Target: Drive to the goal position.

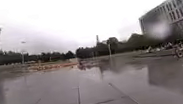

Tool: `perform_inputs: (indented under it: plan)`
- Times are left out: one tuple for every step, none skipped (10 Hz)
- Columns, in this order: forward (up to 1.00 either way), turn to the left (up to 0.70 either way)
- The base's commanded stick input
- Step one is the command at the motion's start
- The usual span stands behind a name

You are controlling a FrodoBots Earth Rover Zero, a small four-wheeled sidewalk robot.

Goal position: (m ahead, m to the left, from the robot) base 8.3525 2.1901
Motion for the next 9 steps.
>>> perform_inputs:
  plan:
    - [0.70, 0.00]
    - [0.70, 0.00]
    - [0.70, 0.00]
    - [0.70, 0.00]
    - [0.70, 0.00]
    - [0.70, 0.00]
    - [0.70, 0.00]
    - [0.70, 0.00]
    - [0.70, -0.23]
